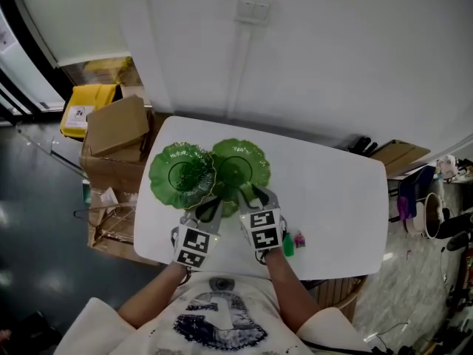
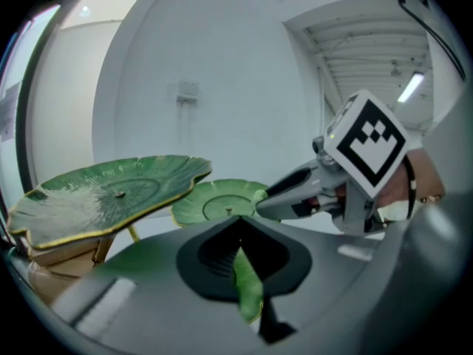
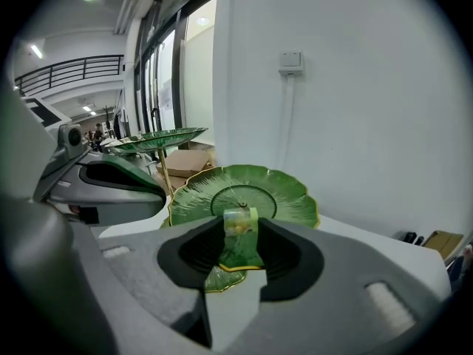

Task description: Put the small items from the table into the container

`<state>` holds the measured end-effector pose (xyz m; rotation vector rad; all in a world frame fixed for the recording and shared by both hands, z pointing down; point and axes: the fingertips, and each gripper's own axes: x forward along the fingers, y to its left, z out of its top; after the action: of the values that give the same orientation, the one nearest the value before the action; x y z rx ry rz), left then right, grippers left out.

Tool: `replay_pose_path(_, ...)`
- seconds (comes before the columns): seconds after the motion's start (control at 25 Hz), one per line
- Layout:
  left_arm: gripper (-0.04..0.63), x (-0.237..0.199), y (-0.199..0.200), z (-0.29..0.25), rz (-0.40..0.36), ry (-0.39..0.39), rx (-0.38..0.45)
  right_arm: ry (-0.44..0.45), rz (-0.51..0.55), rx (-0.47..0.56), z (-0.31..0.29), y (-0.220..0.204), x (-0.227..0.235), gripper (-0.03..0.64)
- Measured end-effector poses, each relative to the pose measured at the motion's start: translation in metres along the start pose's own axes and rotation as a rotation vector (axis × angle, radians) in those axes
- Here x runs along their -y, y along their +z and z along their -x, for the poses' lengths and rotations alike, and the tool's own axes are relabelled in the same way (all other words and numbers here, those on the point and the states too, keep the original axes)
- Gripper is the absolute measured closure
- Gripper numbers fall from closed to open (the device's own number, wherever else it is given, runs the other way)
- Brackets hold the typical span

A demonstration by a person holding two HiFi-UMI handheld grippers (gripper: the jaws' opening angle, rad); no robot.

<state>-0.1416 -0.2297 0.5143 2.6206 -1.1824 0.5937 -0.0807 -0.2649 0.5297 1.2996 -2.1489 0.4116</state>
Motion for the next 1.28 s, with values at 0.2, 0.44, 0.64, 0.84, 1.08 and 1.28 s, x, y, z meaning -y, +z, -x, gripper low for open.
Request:
replay_pose_path(0.2,0.604,-0.0013,-0.0004,-0.0038,0.002,0.004,-0.006,0.002,0.022,-0.028,-0.0079,-0.0023,0.0028,0.48)
replay_pose_path(0.44,0.604,-0.002,-0.001,-0.0046,0.002,0.002,-0.008,0.0,0.025,-0.044,-0.0092,-0.0028,0.004,0.48)
replay_pose_path(0.64,0.604,-0.0014,-0.0015,-0.0056,0.004,-0.002,-0.009,-0.008,0.049,-0.044,-0.0092,-0.0008,0.0054,0.479)
replay_pose_path(0.84,0.604,-0.0037,0.0001,-0.0056,0.002,0.002,-0.011,-0.028,0.049,-0.056,-0.0087,-0.0002,0.0068,0.479)
replay_pose_path(1.08,0.604,-0.0043,-0.0011,-0.0036,0.005,0.006,-0.012,-0.045,0.053,-0.065,-0.0074,0.0006,0.0088,0.477)
replay_pose_path(1.28,0.604,-0.0043,-0.003,-0.0008,0.006,0.008,-0.011,-0.057,0.053,-0.068,-0.0072,-0.0014,0.0099,0.476)
